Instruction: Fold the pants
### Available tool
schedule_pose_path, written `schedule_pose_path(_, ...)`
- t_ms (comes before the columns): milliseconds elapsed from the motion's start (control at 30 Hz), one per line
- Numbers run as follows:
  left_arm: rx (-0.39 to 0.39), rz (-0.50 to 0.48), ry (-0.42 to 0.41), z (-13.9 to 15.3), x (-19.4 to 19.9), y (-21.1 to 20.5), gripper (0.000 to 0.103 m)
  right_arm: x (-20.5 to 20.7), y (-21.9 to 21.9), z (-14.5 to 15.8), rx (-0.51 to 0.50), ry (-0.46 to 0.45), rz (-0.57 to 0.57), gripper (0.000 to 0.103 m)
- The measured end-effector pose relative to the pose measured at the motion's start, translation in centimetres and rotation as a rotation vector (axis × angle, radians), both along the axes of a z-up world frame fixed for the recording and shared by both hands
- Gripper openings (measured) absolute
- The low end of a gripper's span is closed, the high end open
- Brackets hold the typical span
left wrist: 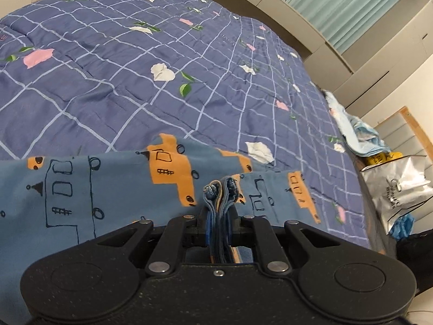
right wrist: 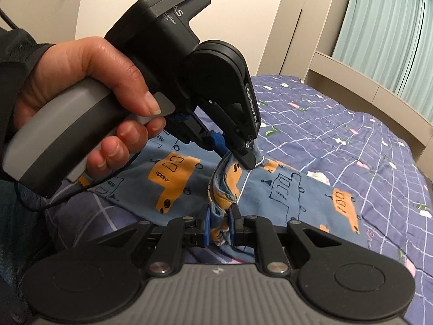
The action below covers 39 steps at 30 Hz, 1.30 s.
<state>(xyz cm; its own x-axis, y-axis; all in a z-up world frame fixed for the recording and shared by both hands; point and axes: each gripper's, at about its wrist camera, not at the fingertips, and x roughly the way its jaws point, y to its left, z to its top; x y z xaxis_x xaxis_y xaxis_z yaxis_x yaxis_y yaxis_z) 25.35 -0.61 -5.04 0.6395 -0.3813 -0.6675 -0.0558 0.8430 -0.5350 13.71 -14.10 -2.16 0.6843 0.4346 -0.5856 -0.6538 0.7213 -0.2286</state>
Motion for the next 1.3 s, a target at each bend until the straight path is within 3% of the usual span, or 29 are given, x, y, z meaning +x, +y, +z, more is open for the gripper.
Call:
schedule_pose_path(100,0.028,0.007,0.021,-0.5,0.2,-0.1,0.02,1.0,0.1,-0.3,0.008,0.015,0.002,0.015)
schedule_pose_path(200,0.04,0.026,0.036,-0.6,0.2,0.1,0.037,1.7,0.1,-0.8,0.021,0.022,0.003,0.018)
schedule_pose_path(267,0.05,0.045,0.036,-0.4,0.1,0.4,0.057,1.7,0.1,-0.8,0.038,0.025,0.009,0.027)
schedule_pose_path(300,0.055,0.061,0.039,-0.3,0.1,0.6,0.071,1.7,0.0,-0.8,0.048,0.025,0.013,0.033)
schedule_pose_path(333,0.064,0.079,0.039,-0.2,0.0,0.8,0.082,1.7,-0.2,-0.9,0.055,0.024,0.015,0.043)
schedule_pose_path(500,0.133,0.149,0.021,0.4,-0.3,0.9,0.1,1.7,-3.1,0.1,0.125,-0.019,-0.01,0.07)
schedule_pose_path(567,0.186,0.176,0.013,0.5,-0.3,0.5,0.102,1.7,-4.6,0.5,0.14,-0.058,-0.064,0.088)
schedule_pose_path(733,0.324,0.166,0.033,-0.3,-0.1,-1.0,0.102,3.8,-8.1,0.7,0.118,-0.124,-0.241,0.1)
schedule_pose_path(867,0.414,0.149,0.018,-0.8,-0.3,-2.1,0.102,6.2,-9.7,-0.1,0.072,-0.148,-0.413,0.102)
schedule_pose_path(1067,0.409,0.156,0.031,-0.5,-0.4,-2.2,0.102,8.9,-11.2,-2.5,0.02,-0.053,-0.544,0.103)
schedule_pose_path(1300,0.366,0.211,-0.002,2.2,-2.1,-0.7,0.102,7.7,-11.1,-2.0,0.019,-0.073,-0.576,0.103)
